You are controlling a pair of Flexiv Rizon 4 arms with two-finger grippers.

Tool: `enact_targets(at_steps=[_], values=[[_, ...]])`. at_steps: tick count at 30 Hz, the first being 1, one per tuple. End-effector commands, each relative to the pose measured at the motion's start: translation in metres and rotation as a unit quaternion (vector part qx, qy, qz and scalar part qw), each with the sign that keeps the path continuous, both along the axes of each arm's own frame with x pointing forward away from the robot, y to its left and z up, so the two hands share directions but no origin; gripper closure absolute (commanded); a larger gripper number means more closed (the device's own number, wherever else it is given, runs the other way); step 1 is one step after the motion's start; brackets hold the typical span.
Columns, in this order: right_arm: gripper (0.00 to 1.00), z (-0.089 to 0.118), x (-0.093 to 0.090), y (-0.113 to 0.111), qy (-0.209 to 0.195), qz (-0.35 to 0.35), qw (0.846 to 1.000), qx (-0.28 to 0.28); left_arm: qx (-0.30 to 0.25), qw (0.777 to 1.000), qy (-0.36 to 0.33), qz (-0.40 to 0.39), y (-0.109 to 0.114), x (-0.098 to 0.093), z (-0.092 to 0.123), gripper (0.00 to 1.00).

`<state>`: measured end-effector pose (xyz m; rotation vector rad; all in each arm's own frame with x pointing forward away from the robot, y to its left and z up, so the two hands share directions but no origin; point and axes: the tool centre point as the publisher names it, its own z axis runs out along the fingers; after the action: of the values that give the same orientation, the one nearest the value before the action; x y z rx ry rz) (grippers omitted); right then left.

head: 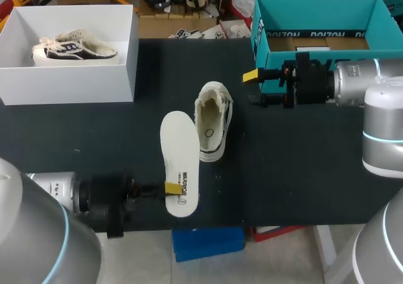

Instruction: Take the shoe out of the shoebox, open the shoe tongue, remove and reinsert the insole, then place the shoe into the shoebox

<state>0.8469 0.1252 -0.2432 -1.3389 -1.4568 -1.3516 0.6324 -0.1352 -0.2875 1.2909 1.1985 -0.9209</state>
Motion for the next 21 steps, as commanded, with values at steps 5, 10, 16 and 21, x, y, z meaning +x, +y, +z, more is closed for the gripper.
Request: enact_targets(at_steps=[5,10,16,21], values=[[0.0,-0.001,-0.001,0.001,0.0,-0.002,1.0,-0.001,0.007,1.0,-0.009,-0.004,-0.025,0.067,-0.01,1.0],[0.0,-0.001,-0.001,0.001,0.0,-0.002,1.0,-0.001,0.013,1.0,-0.017,-0.001,-0.028,0.094,-0.01,1.0],[0.0,-0.001,-0.001,0.001,0.0,-0.002,1.0,-0.001,0.01,1.0,-0.027,0.002,-0.034,0.12,-0.003,1.0],[0.0,-0.001,-0.001,0.001,0.0,-0.002,1.0,-0.001,0.008,1.0,-0.03,0.003,-0.039,0.131,-0.001,1.0]])
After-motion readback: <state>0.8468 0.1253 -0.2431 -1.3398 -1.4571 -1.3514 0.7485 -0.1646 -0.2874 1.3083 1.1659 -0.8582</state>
